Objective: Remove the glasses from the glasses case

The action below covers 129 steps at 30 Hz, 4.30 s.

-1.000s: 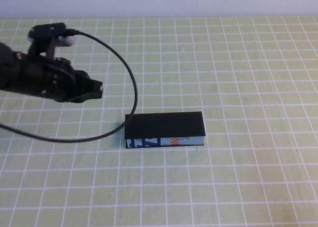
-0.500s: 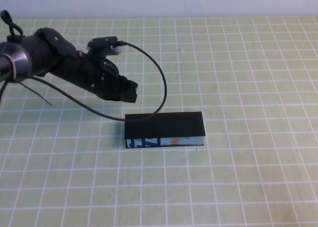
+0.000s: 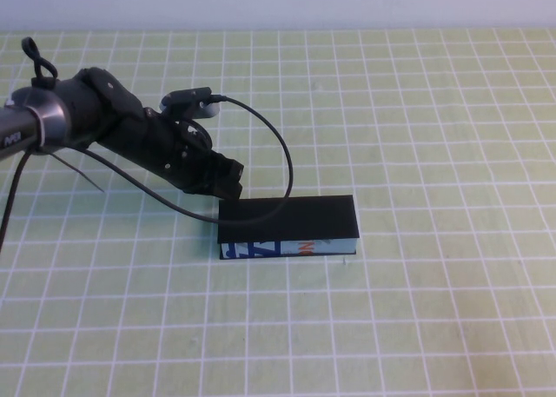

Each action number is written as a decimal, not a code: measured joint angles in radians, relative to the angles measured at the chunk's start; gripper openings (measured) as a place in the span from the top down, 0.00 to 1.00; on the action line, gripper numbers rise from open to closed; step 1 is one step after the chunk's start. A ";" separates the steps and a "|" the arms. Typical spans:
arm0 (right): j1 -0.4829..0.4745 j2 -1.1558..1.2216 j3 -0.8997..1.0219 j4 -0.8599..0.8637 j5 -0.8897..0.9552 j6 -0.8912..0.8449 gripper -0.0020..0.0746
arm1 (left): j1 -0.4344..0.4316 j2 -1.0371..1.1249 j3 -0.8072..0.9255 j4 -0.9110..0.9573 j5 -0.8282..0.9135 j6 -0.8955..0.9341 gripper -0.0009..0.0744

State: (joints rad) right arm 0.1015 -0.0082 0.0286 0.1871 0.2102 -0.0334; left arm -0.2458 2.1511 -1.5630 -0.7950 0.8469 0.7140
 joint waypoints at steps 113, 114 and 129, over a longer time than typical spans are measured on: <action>0.629 1.997 -1.486 -0.317 0.374 -0.729 0.89 | 0.000 0.000 -0.003 -0.029 0.032 0.000 0.99; 0.632 1.997 -1.486 -0.340 0.374 -0.692 0.89 | 0.000 0.000 -0.005 -0.031 0.032 0.000 0.99; 0.620 1.897 -1.484 -0.432 0.362 -0.556 0.99 | 0.050 -0.158 0.001 -0.030 0.076 0.016 0.99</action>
State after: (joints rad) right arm 0.7213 1.8885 -1.4559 -0.2454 0.5721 -0.5894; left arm -0.1959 1.9932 -1.5622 -0.8247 0.9230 0.7299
